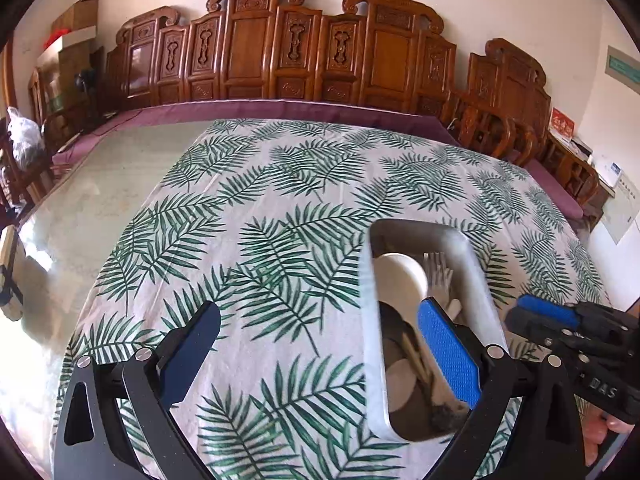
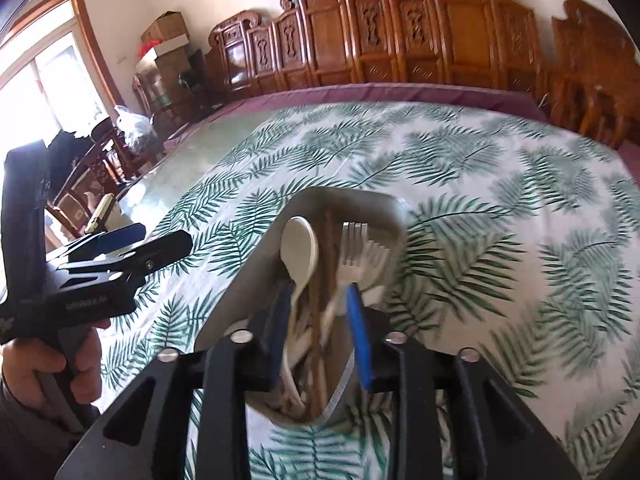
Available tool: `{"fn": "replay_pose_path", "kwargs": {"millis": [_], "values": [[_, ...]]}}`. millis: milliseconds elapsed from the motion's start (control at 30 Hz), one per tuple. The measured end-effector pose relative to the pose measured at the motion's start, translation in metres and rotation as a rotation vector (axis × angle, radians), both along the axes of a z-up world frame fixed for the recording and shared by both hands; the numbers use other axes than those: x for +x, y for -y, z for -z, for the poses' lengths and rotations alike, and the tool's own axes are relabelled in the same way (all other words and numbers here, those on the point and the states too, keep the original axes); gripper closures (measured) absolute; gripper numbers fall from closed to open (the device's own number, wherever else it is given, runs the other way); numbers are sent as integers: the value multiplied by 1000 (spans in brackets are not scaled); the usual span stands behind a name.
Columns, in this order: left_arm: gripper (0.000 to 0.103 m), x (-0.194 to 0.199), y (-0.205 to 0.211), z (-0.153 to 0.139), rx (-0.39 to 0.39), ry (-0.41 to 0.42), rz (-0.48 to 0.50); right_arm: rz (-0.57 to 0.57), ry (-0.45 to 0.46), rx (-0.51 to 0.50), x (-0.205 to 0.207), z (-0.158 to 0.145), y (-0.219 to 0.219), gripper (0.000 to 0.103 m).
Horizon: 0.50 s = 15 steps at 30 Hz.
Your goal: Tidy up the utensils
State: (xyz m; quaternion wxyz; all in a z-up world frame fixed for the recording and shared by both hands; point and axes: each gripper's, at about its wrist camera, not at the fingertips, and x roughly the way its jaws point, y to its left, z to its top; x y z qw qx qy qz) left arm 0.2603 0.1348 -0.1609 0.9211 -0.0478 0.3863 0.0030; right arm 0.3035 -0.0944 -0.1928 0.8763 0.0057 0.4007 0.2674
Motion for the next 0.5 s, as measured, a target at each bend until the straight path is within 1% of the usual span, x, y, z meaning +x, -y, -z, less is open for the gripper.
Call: {"fn": "replay_pose_path", "kwargs": {"millis": [33, 100, 133, 200, 233, 300, 400, 500], "values": [[8, -3, 3, -1, -1, 2, 4, 8, 11, -4, -5, -2, 4, 56], [8, -11, 10, -3, -1, 1, 8, 30, 37, -15, -15, -8, 16, 38], [8, -15, 13, -3, 0, 1, 11, 39, 46, -20, -21, -10, 22, 35], [8, -25, 23, -6, 8, -1, 21, 60, 62, -33, -34, -15, 35, 25], [8, -30, 28, -8, 11, -4, 25, 68, 69, -37, -39, -17, 39, 23], [8, -42, 40, -13, 8, -12, 41, 94, 88, -44, -52, -25, 52, 9], [8, -60, 57, -22, 20, -8, 54, 128, 111, -47, -69, -35, 67, 3], [8, -78, 74, -32, 23, -3, 58, 165, 127, -59, -86, -46, 82, 3]]}}
